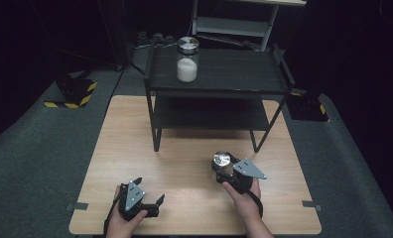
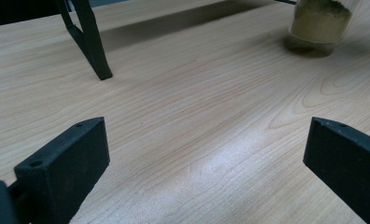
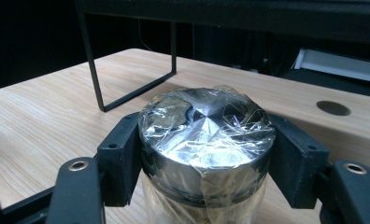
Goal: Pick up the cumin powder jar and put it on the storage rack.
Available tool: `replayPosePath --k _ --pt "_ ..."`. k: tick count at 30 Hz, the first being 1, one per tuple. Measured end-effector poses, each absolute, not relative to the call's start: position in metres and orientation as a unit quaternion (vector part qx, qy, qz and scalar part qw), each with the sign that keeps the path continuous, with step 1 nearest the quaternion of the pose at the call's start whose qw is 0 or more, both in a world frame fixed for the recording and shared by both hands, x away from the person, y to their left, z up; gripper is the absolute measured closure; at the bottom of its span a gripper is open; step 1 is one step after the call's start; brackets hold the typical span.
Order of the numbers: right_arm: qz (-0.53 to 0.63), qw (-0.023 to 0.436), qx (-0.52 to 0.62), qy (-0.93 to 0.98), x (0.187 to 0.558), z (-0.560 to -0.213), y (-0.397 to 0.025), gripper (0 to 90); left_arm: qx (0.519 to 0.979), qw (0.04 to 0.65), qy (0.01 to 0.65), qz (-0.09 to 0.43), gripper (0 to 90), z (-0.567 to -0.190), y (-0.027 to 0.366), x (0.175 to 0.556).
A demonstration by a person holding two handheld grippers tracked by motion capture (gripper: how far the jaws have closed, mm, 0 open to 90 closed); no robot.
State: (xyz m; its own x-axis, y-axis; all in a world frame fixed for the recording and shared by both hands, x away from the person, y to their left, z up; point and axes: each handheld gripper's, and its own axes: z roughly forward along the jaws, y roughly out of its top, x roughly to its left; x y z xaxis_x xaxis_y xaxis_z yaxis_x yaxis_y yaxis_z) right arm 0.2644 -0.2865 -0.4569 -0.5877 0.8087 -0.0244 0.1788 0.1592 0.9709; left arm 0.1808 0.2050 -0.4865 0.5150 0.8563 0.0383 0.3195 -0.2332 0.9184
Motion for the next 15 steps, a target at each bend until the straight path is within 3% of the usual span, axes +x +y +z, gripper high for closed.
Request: replayPosePath --k 15 --pt "0.55 0.322 0.34 0.691 0.242 -0.427 -0.309 34.4 0.734 0.47 0.399 0.284 0.7 -0.486 0.205 0.181"
